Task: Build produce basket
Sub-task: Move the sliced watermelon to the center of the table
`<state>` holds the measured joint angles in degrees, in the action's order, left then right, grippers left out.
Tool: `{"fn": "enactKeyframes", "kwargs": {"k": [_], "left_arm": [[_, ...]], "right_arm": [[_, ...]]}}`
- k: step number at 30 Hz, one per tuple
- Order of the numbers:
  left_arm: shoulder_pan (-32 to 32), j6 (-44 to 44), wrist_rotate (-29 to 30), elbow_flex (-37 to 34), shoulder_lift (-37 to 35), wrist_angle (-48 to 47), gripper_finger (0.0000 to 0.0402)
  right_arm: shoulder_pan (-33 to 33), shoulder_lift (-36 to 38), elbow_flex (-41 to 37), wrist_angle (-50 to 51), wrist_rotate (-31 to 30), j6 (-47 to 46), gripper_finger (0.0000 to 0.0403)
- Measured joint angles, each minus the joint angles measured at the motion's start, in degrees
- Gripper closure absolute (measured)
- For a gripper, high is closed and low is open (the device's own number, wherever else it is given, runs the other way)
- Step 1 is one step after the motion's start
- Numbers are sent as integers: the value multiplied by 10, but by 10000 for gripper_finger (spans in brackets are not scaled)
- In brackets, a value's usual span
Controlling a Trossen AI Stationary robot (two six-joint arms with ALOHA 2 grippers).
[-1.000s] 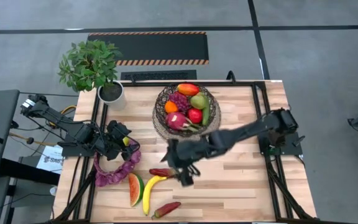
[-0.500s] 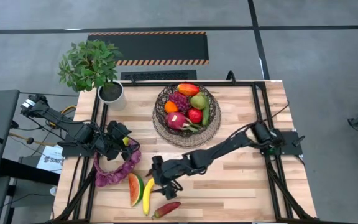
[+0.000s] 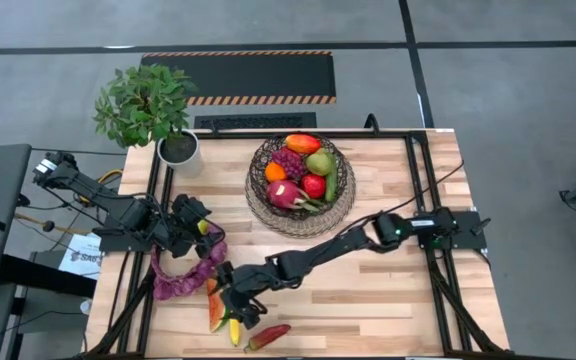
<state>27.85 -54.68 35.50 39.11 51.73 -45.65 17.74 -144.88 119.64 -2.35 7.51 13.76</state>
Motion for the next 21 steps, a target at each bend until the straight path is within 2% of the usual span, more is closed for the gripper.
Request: {"fn": "enactKeyframes", "kwargs": {"k": [4, 9, 14, 21], "left_arm": [[0, 0, -3, 0, 0, 0, 34], [0, -1, -3, 0, 0, 0, 34], [0, -2, -7, 0, 0, 0, 34], [0, -8, -8, 0, 0, 1, 34]], "right_arm": [[-3, -35, 46, 5, 0, -2, 61], [-3, -53, 63, 28, -1, -20, 61], [-5, -53, 64, 141, -35, -68, 61], [-1, -29, 67, 282, -46, -146, 61]]}}
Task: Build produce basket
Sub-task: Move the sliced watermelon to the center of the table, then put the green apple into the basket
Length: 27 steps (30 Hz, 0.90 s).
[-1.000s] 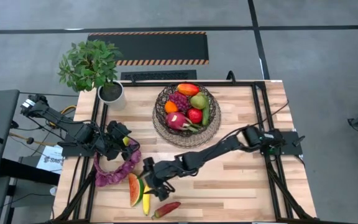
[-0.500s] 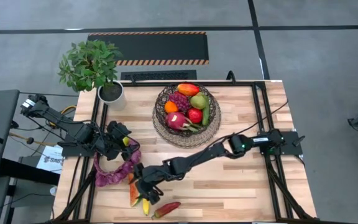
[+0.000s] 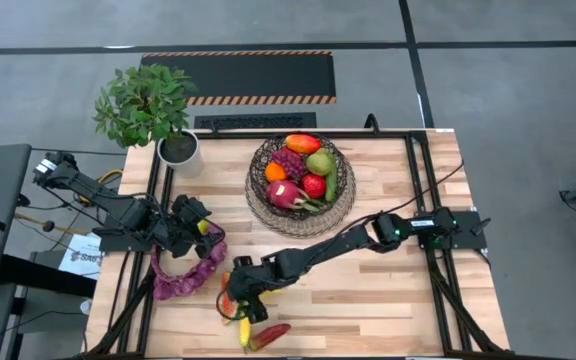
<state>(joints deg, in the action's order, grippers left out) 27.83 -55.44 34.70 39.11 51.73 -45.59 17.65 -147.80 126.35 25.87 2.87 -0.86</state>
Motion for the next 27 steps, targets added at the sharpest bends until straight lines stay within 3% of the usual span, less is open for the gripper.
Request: {"fn": "enactKeyframes", "kwargs": {"k": [8, 15, 21, 27], "left_arm": [[0, -3, -5, 0, 0, 0, 34], [0, 5, -4, 0, 0, 0, 34], [0, 16, -6, 0, 3, -5, 34], [-18, -11, -1, 0, 53, -60, 34]], "right_arm": [[25, 50, -4, 177, -38, -37, 61], [43, 91, -7, 357, -124, -83, 61], [62, 142, -7, 376, -137, -103, 61], [89, 216, -5, 395, -174, -162, 61]]}}
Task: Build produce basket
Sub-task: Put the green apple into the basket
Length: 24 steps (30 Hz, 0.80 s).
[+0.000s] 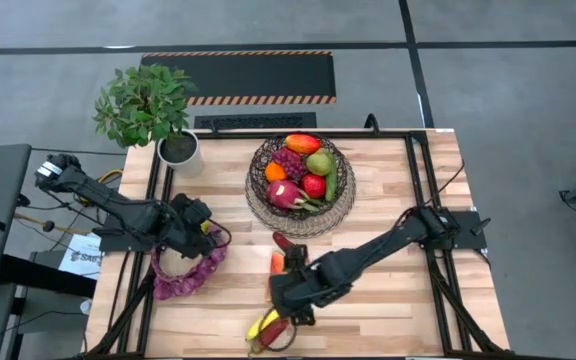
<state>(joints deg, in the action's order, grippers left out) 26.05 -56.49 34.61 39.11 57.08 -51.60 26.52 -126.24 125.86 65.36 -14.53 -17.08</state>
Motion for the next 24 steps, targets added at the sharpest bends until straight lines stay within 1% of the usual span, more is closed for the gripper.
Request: {"fn": "enactKeyframes", "kwargs": {"k": [4, 7, 9, 13, 15, 18, 24], "left_arm": [[-20, 21, 2, 20, 61, -53, 34], [-33, 14, 5, 43, 108, -113, 34], [-43, -9, 0, 55, 133, -176, 34], [-57, -101, -18, 65, 161, -283, 34], [-58, -114, -29, 67, 159, -276, 34], [-62, -115, -61, 76, 150, -258, 34], [-65, -132, -104, 77, 130, -259, 34]], "right_arm": [[22, 28, 0, 13, -50, -26, 61], [35, 37, 0, 21, -71, -35, 61], [43, 37, 0, 25, -76, -36, 61], [52, 34, 0, 40, -81, -36, 61], [53, 31, -1, 50, -81, -36, 61], [49, 32, -8, 50, -81, -36, 61], [48, 32, -9, 50, -81, -39, 61]]}}
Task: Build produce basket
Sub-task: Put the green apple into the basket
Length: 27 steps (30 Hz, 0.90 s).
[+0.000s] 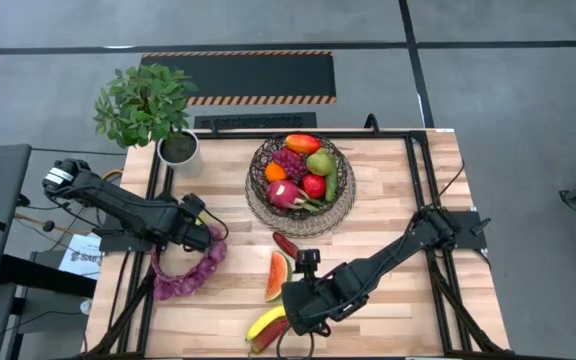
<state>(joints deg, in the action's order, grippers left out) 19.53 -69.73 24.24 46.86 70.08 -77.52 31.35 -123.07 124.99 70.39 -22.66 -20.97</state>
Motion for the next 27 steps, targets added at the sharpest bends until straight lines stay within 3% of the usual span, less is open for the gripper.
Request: {"fn": "enactKeyframes", "kwargs": {"k": [5, 15, 27], "left_arm": [[-3, 3, -34, -2, -3, 6, 34], [-48, 33, -45, -2, 13, 22, 34], [-50, 14, -61, -2, 13, 41, 34]], "right_arm": [[0, 0, 0, 0, 0, 0, 61], [1, 0, 0, 1, 0, 0, 61], [2, 0, 0, 3, 0, 4, 61]]}}
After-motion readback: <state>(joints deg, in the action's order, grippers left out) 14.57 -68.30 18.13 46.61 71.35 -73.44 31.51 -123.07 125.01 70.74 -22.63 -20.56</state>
